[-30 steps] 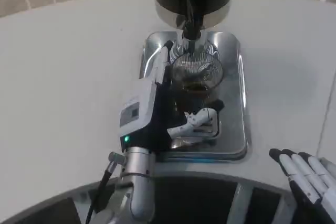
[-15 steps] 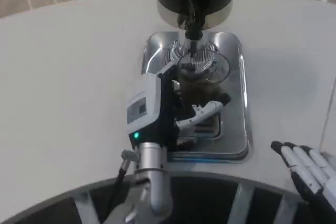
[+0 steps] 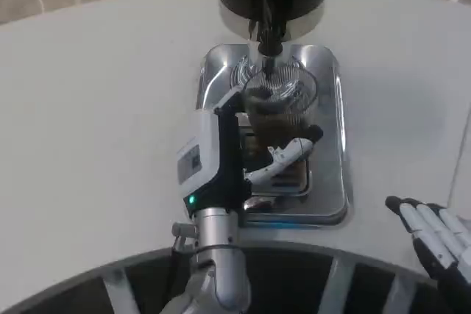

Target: Grasp the cup under the faucet to collect the drink, then remove the cup.

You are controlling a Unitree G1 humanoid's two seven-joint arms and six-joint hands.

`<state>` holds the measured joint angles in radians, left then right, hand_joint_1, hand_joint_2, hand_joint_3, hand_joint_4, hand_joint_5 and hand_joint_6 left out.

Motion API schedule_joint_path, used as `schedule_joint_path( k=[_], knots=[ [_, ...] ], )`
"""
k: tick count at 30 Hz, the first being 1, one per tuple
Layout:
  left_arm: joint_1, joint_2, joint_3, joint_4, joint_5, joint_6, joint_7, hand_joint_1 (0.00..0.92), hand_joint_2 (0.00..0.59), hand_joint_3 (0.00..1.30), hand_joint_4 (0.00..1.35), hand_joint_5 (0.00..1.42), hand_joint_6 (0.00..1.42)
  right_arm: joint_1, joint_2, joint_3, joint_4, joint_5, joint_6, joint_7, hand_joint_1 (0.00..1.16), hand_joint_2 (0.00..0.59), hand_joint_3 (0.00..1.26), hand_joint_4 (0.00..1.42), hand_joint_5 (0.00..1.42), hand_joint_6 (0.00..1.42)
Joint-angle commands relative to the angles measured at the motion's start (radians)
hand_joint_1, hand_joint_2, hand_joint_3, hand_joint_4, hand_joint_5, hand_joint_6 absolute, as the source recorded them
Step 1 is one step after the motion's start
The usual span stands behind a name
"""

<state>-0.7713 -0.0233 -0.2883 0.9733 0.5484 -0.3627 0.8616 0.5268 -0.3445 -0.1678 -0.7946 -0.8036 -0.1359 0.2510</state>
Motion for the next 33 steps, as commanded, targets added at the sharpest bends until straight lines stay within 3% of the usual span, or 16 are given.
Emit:
schedule_joint_path(
  k=[1,6,14,25,33],
  knots=[
    [0.064,0.019,-0.011,-0.056,0.012,-0.007,-0.013,0.676,0.054,1.19,1.2,1.42,1.42,-0.007,0.004,0.019,-0.004,-0.01,0.001,0.005,0.79,0.289,0.0,0.0,0.0,0.04],
    [0.134,0.062,-0.035,-0.16,0.045,-0.017,-0.039,0.693,0.051,1.22,1.22,1.42,1.42,-0.025,0.005,0.037,0.011,-0.014,0.004,0.001,0.79,0.289,0.0,0.0,0.0,0.04],
    [0.228,0.104,-0.023,-0.314,0.064,0.007,-0.077,0.695,0.049,1.23,1.22,1.42,1.42,-0.035,0.003,0.054,0.022,-0.023,0.0,-0.005,0.79,0.289,0.0,0.0,0.0,0.05],
    [0.386,0.183,0.021,-0.583,0.064,0.025,-0.173,0.695,0.048,1.24,1.23,1.42,1.42,-0.073,-0.022,0.017,0.058,-0.04,-0.015,-0.051,0.79,0.289,0.0,0.0,0.0,0.02],
    [0.535,0.242,0.056,-0.826,0.082,0.052,-0.278,0.7,0.05,1.24,1.23,1.42,1.42,-0.112,-0.042,0.016,0.082,-0.056,-0.022,-0.063,0.79,0.289,0.0,0.0,0.0,0.02]
  ],
)
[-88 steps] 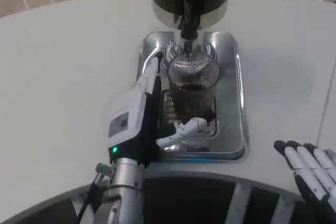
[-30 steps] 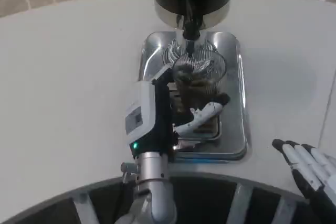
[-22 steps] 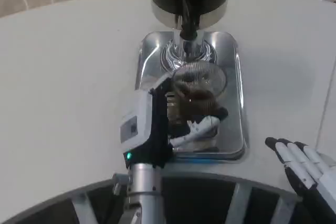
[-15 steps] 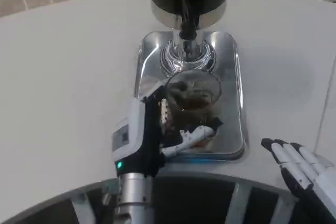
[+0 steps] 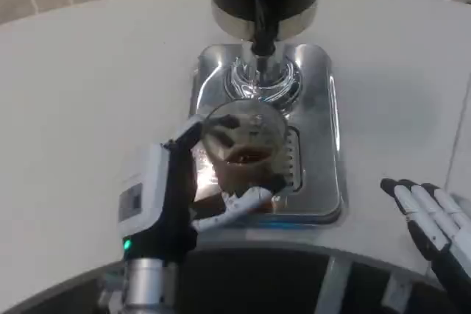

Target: Grasp the cup under the faucet to collect the drink, then remove the cup.

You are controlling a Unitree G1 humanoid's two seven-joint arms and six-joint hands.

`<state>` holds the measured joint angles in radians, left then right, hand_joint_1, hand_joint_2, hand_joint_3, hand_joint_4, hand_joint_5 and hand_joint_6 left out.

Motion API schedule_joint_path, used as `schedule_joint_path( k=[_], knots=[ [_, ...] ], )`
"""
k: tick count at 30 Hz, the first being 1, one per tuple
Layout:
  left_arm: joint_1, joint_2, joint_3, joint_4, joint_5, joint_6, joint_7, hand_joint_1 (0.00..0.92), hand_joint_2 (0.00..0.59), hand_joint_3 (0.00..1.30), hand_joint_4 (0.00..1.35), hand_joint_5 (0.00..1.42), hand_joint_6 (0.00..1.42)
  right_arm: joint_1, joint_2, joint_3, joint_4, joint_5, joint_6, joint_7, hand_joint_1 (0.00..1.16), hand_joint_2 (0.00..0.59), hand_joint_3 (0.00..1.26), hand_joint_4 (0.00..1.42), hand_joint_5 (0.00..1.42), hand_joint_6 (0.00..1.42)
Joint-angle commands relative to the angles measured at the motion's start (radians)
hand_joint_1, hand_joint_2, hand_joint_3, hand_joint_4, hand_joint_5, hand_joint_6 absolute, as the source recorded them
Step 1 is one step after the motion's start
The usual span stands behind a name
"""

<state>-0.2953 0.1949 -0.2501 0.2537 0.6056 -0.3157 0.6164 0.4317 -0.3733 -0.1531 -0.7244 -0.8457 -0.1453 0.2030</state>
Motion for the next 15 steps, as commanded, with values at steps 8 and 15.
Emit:
schedule_joint_path(
  k=[8,15],
  knots=[
    [0.196,0.062,0.057,-0.28,0.052,0.005,-0.103,0.703,0.05,1.24,1.22,1.42,1.42,-0.049,-0.01,0.011,0.011,-0.022,-0.035,-0.053,0.73,0.322,0.0,0.0,0.0,0.0],
    [0.284,0.059,0.061,-0.394,0.08,0.002,-0.139,0.704,0.05,1.24,1.22,1.42,1.42,-0.003,-0.034,-0.007,0.033,-0.02,-0.112,-0.109,0.72,0.327,0.0,0.0,0.0,0.0]
  ],
)
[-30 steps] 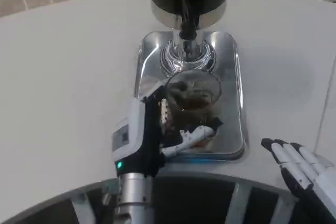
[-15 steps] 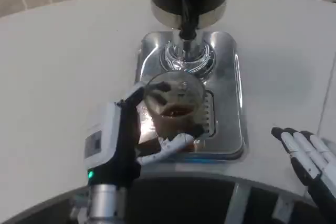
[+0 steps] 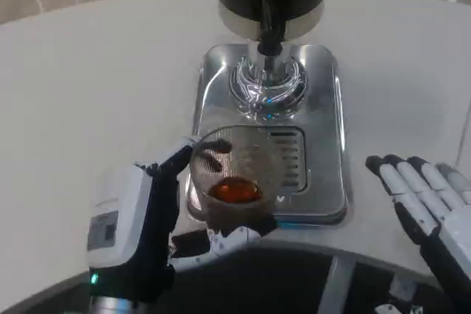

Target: Grasp the cup under the faucet to collect the drink, then remove the cup.

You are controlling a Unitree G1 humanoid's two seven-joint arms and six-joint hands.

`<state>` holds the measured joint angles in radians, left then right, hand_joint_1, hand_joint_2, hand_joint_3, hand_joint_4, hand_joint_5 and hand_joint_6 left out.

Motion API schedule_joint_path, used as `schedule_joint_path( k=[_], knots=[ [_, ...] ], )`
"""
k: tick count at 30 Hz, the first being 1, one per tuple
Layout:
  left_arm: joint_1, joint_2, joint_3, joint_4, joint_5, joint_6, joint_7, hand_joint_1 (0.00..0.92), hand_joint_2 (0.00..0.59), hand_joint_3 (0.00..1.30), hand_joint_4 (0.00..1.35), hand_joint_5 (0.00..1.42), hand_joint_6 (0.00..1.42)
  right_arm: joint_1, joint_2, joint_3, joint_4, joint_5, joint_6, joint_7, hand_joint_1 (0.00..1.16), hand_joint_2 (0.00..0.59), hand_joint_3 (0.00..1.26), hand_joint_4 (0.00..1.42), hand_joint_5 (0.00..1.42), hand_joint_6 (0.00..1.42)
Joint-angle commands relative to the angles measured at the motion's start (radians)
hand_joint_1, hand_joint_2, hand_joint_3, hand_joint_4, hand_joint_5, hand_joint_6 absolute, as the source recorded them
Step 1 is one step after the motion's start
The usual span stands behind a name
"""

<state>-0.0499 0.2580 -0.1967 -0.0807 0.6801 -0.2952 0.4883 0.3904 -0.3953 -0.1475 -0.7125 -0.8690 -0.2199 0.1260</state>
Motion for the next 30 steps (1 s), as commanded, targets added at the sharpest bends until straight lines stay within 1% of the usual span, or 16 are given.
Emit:
schedule_joint_path(
  k=[1,3,7,10,11,13,16,18,21,22,26,30],
  knots=[
    [0.049,-0.006,0.008,-0.074,0.005,-0.02,-0.014,0.704,0.05,1.24,1.22,1.42,1.42,0.043,-0.012,-0.015,0.024,0.004,-0.044,-0.038,0.72,0.328,0.0,0.0,0.0,0.0],
    [0.069,-0.009,0.006,-0.105,0.007,-0.024,-0.023,0.704,0.05,1.24,1.22,1.42,1.42,0.058,-0.019,-0.024,0.03,0.013,-0.068,-0.054,0.71,0.329,0.0,0.0,0.0,0.0],
    [0.119,-0.003,0.003,-0.178,0.017,-0.035,-0.053,0.704,0.05,1.24,1.22,1.42,1.42,0.082,-0.04,-0.049,0.049,0.031,-0.121,-0.081,0.59,0.357,0.0,0.0,0.0,0.0],
    [0.179,0.009,0.0,-0.228,0.021,-0.05,-0.086,0.704,0.05,1.24,1.22,1.42,1.42,0.131,-0.061,-0.105,0.058,0.046,-0.188,-0.125,0.45,0.435,0.0,0.0,0.0,0.0],
    [0.199,0.01,-0.002,-0.244,0.019,-0.055,-0.098,0.704,0.05,1.24,1.22,1.42,1.42,0.15,-0.062,-0.12,0.061,0.042,-0.21,-0.144,0.42,0.443,0.0,0.0,0.0,0.0],
    [0.228,0.01,-0.007,-0.263,0.023,-0.063,-0.109,0.704,0.05,1.24,1.22,1.42,1.42,0.175,-0.057,-0.134,0.066,0.031,-0.242,-0.177,0.39,0.456,0.0,0.0,0.0,0.0],
    [0.257,0.003,-0.008,-0.285,0.029,-0.071,-0.118,0.704,0.05,1.24,1.22,1.42,1.42,0.201,-0.046,-0.144,0.072,0.012,-0.274,-0.217,0.39,0.461,0.0,0.0,0.0,0.0],
    [0.277,-0.001,-0.008,-0.301,0.029,-0.077,-0.125,0.704,0.05,1.24,1.22,1.42,1.42,0.219,-0.032,-0.149,0.066,0.006,-0.294,-0.243,0.39,0.464,0.0,0.0,0.0,0.0],
    [0.297,-0.003,-0.009,-0.317,0.027,-0.085,-0.135,0.704,0.05,1.24,1.21,1.42,1.42,0.235,-0.015,-0.152,0.061,0.0,-0.312,-0.263,0.39,0.469,0.0,0.0,0.0,0.0],
    [0.305,-0.004,-0.01,-0.325,0.026,-0.087,-0.138,0.704,0.05,1.24,1.21,1.42,1.42,0.238,-0.011,-0.153,0.061,-0.002,-0.315,-0.267,0.39,0.48,0.0,0.0,0.0,0.0],
    [0.319,-0.015,-0.008,-0.338,0.025,-0.09,-0.145,0.704,0.05,1.24,1.21,1.42,1.42,0.263,0.02,-0.144,0.054,-0.02,-0.331,-0.285,0.39,0.483,0.0,0.0,0.0,0.0],
    [0.318,-0.022,0.001,-0.346,0.012,-0.091,-0.161,0.704,0.05,1.24,1.21,1.42,1.42,0.283,0.052,-0.123,0.036,-0.048,-0.342,-0.293,0.38,0.484,0.0,0.0,0.0,0.0]
  ],
)
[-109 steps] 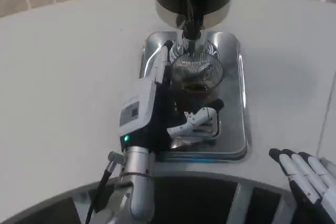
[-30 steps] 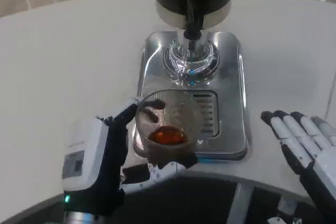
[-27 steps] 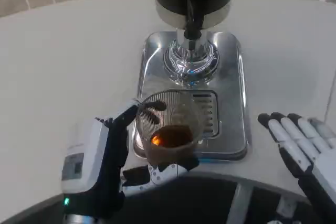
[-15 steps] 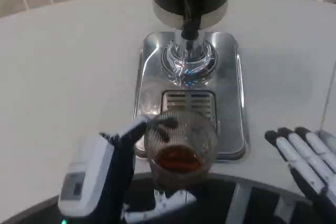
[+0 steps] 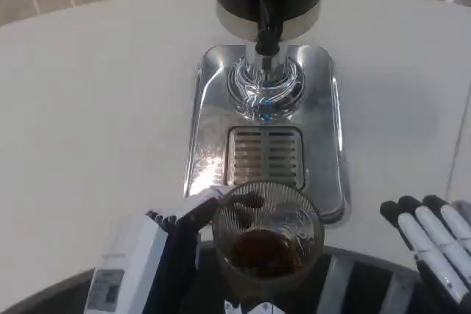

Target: Grasp the cup under the faucet to collect the drink, then remove the cup.

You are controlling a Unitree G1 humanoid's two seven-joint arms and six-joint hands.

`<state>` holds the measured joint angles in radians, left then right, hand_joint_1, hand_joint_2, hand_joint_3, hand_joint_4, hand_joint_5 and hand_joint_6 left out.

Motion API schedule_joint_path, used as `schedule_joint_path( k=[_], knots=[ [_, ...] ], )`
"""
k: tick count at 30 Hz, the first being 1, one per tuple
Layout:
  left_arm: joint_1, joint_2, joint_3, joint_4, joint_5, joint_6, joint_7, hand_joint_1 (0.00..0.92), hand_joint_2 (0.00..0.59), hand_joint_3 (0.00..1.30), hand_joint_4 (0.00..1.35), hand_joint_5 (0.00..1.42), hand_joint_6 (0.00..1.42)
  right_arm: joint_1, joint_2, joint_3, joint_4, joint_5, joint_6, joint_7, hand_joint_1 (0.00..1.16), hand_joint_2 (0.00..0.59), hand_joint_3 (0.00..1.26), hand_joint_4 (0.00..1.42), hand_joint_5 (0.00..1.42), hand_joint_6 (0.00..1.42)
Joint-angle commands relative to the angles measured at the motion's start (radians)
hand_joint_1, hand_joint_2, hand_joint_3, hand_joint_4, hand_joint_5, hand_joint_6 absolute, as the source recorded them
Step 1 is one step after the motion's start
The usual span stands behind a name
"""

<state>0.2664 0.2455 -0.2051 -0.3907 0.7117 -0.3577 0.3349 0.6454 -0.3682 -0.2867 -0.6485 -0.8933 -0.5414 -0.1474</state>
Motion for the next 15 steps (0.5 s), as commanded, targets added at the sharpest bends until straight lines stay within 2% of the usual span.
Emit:
schedule_joint_path(
  k=[1,8,15],
  knots=[
    [0.002,-0.009,0.012,-0.037,-0.02,-0.03,-0.01,0.704,0.05,1.24,1.21,1.42,1.42,0.029,0.032,0.023,-0.032,-0.03,-0.02,-0.018,0.38,0.484,0.0,0.0,0.0,0.0],
    [0.013,-0.015,0.019,-0.038,-0.022,-0.04,-0.017,0.704,0.05,1.23,1.21,1.42,1.42,0.026,0.075,0.073,-0.058,-0.071,0.001,0.001,0.38,0.481,0.0,0.0,0.0,0.0],
    [0.001,-0.025,0.021,-0.034,-0.026,-0.045,-0.032,0.704,0.05,1.23,1.21,1.42,1.42,0.001,0.07,0.081,-0.058,-0.067,0.031,0.02,0.38,0.479,0.0,0.0,0.0,0.0]
  ],
)
